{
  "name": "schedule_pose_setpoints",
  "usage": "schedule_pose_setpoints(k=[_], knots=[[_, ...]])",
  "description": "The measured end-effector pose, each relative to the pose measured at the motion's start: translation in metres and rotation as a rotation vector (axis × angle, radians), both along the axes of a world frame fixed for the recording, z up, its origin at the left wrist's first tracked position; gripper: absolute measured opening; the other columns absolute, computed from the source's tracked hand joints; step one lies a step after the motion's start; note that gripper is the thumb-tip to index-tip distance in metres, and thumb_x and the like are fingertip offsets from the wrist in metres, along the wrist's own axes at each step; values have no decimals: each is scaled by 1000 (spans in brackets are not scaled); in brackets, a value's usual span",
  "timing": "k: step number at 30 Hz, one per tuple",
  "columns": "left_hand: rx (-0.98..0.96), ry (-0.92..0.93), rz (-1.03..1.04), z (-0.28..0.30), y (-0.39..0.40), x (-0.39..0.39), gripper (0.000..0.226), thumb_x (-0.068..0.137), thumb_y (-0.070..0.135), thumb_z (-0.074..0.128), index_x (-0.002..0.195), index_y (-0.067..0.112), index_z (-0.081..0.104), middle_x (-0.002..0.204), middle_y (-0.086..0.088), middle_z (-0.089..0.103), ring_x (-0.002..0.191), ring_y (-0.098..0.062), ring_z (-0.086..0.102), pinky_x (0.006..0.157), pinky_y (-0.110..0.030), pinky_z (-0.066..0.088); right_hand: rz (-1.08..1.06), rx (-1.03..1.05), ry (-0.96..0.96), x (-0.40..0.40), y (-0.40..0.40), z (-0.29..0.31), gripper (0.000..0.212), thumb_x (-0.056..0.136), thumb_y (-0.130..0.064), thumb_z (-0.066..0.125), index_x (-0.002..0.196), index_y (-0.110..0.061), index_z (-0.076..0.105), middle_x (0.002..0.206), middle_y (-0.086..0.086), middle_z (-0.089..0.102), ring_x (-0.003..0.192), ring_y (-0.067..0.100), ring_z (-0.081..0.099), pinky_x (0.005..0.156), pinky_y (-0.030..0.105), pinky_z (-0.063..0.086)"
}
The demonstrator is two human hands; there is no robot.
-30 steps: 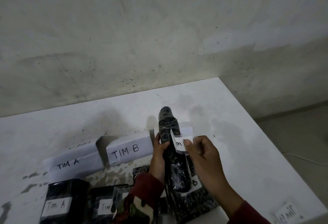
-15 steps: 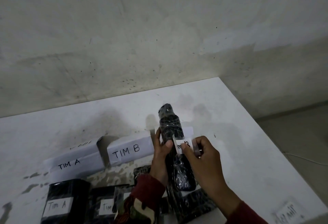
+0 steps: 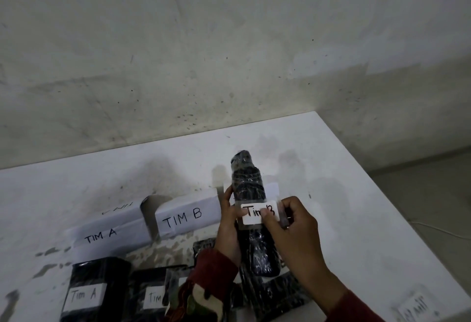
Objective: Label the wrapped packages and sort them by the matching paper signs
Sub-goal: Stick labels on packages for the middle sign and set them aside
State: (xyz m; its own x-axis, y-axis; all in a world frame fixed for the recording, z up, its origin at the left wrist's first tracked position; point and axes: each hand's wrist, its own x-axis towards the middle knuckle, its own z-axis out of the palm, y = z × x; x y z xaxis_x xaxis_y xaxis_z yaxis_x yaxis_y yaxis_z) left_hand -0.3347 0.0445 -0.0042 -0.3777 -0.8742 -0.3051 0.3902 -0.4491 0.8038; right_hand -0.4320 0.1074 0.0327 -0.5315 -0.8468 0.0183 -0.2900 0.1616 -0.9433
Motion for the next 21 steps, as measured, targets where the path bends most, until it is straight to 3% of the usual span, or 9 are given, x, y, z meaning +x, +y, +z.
schedule_pose_setpoints(k=[2,5,8,10,12,14,17,21], knots=[[0,-12,-7,-2,0,2,53,84,1,38,130,28,43,92,-5,72,78,-23,69,57,-31,55,-7,0,-29,-1,0,0,26,80,-22,68,67,-19,47,59,-5,45,52,-1,47,46,10,39],[-18,-38,-3,2,0,2,51,86,1,39,129,28,43,86,-1,73,74,-18,70,55,-29,55,-31,0,-90,-1,0,-1,25,79,-22,69,67,-13,49,57,-6,45,49,0,46,46,9,38],[-42,-88,0,10,3,0,56,80,13,52,133,27,39,102,-10,68,83,-24,67,66,-36,56,-30,-3,-159,0,-1,0,26,80,-20,69,67,-9,50,57,-4,47,48,-1,47,45,8,39],[-51,-112,-9,15,5,0,67,71,26,59,135,29,37,113,-14,63,90,-28,64,74,-41,54,-31,-10,-188,-1,-2,2,28,81,-21,68,66,-5,50,59,4,50,50,1,49,49,13,44],[-52,-111,-16,16,6,1,69,70,30,59,135,32,37,119,-13,61,96,-29,63,74,-40,54,-48,-18,-270,-2,-2,3,26,83,-23,65,66,-6,55,66,15,59,61,16,60,61,28,52],[-45,-88,-30,16,6,3,67,73,32,56,137,33,34,122,-13,60,97,-27,65,70,-37,55,-55,-18,-416,-4,-3,5,24,85,-24,62,64,-12,62,73,15,68,73,30,67,71,40,55],[-61,-45,-37,16,7,6,67,75,34,53,139,31,32,117,-13,61,84,-21,69,63,-32,57,-25,20,-493,-5,-5,6,27,85,-26,61,62,-13,65,73,9,72,74,27,69,73,42,56],[-65,-33,-48,19,7,6,66,75,35,51,139,30,33,124,-17,58,85,-22,68,64,-32,57,-56,40,-428,-5,-5,5,24,83,-25,65,61,-15,68,71,6,73,72,24,70,73,41,57]])
